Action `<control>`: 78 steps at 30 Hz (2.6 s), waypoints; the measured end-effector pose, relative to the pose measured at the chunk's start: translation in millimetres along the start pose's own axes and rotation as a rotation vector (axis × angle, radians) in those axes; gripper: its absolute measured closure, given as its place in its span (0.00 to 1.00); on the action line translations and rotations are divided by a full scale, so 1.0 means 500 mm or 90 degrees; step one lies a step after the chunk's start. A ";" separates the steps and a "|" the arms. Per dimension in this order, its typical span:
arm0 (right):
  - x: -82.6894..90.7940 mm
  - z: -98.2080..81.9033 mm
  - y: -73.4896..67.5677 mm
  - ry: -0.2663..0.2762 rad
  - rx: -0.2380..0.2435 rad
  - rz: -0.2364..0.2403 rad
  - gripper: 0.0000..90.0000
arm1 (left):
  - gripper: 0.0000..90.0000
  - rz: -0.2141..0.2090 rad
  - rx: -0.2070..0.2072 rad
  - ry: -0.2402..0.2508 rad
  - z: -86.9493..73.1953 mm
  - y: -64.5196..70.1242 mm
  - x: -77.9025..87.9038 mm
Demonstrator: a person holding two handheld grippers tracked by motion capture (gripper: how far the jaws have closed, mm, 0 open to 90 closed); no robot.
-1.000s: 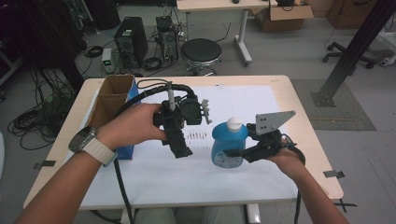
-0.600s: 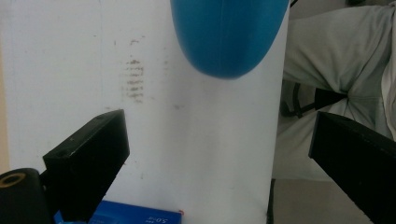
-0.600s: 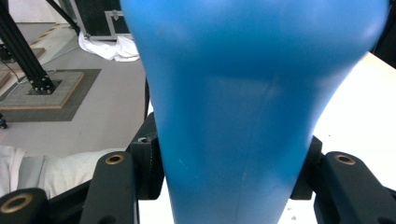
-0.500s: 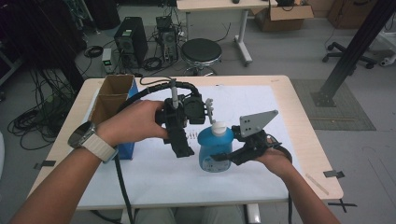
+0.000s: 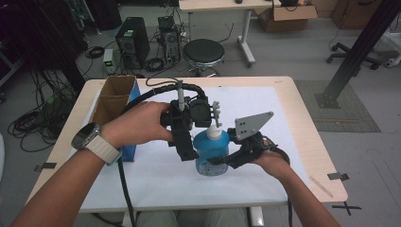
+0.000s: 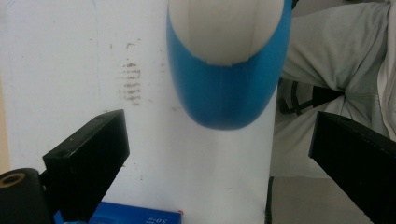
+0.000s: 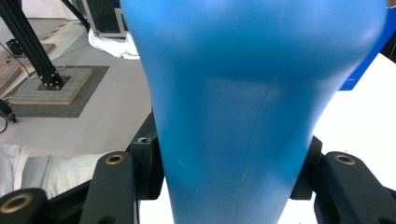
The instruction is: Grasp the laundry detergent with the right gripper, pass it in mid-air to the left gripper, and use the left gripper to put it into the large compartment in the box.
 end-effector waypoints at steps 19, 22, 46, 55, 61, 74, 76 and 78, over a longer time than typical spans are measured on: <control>-0.036 0.021 -0.005 -0.009 0.010 0.014 0.50 | 0.06 -0.005 -0.009 0.000 0.021 0.000 -0.009; -0.040 0.022 -0.003 -0.010 0.009 0.014 0.49 | 0.06 -0.006 -0.010 0.001 0.022 0.000 -0.010; -0.042 0.028 -0.002 -0.011 0.009 0.007 0.49 | 0.14 -0.012 -0.007 -0.010 0.025 -0.003 -0.040; -0.042 0.027 -0.003 -0.013 0.006 0.007 0.49 | 0.21 -0.017 -0.013 -0.008 0.027 0.001 -0.040; -0.042 0.028 -0.004 -0.009 0.006 0.008 0.49 | 0.24 -0.018 -0.015 -0.005 0.028 0.002 -0.040; -0.042 0.028 -0.004 -0.007 0.006 0.008 0.49 | 0.33 -0.024 -0.017 0.001 0.028 0.003 -0.041; -0.042 0.028 -0.004 -0.007 0.007 0.008 0.49 | 0.35 -0.025 -0.017 0.001 0.028 0.003 -0.041; -0.042 0.028 -0.004 -0.007 0.007 0.008 0.49 | 0.37 -0.028 -0.016 0.000 0.028 0.003 -0.041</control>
Point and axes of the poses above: each handheld gripper's, and its own axes: x roughly backward along the jaws, z roughly out of its top, y roughly to its right, the point moved 5 cm from there along -x, roughly forward along the jaws, and after that the axes turned 1 degree about y, right-handed, at the moved point
